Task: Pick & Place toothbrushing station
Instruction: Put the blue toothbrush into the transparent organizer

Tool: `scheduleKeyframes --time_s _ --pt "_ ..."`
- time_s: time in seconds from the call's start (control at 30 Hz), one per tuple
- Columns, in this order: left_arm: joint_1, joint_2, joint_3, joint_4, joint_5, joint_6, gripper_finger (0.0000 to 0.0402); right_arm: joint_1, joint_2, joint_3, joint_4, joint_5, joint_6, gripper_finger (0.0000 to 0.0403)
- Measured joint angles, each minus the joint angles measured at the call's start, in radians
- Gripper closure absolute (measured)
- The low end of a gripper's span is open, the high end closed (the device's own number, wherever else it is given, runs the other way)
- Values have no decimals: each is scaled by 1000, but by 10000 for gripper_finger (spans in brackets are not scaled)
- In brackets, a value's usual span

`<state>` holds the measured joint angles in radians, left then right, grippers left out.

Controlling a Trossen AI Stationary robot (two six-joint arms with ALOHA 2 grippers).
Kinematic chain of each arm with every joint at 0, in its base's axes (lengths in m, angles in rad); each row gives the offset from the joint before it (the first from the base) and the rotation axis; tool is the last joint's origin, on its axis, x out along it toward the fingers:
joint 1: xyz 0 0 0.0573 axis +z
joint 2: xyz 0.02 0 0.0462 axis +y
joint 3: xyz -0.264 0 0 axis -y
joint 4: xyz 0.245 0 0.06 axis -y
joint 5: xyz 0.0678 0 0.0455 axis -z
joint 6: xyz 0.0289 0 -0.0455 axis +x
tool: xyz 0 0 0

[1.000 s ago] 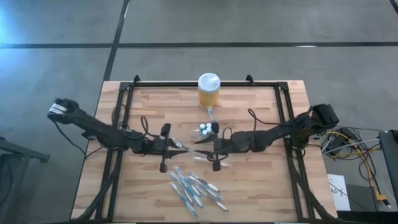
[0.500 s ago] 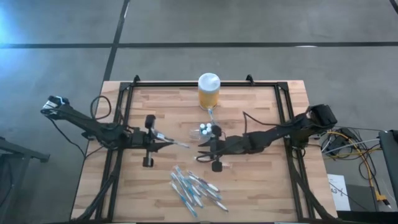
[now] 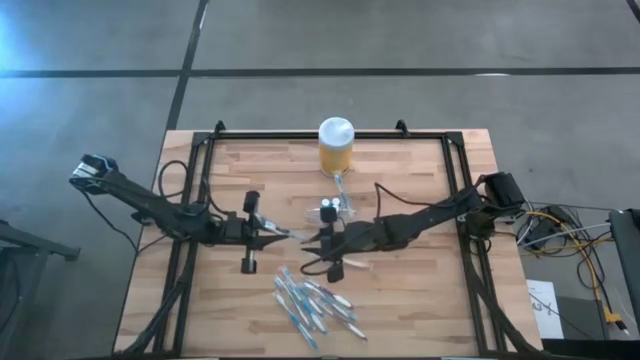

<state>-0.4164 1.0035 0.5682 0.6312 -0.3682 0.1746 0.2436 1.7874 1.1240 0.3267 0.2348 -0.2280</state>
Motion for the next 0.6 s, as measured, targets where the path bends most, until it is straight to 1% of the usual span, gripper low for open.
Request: scheduleKeyframes --time_s 0.27,0.53,0.6 --pt "0 6 0 -4 5 15 380 0 0 19 -16 0 -1 356" --pt "-8 -1 17 -4 3 42 380 -5 0 -6 -32 1 35 391" --pt "-8 0 17 -4 0 49 380 -5 0 -6 -32 1 37 393"
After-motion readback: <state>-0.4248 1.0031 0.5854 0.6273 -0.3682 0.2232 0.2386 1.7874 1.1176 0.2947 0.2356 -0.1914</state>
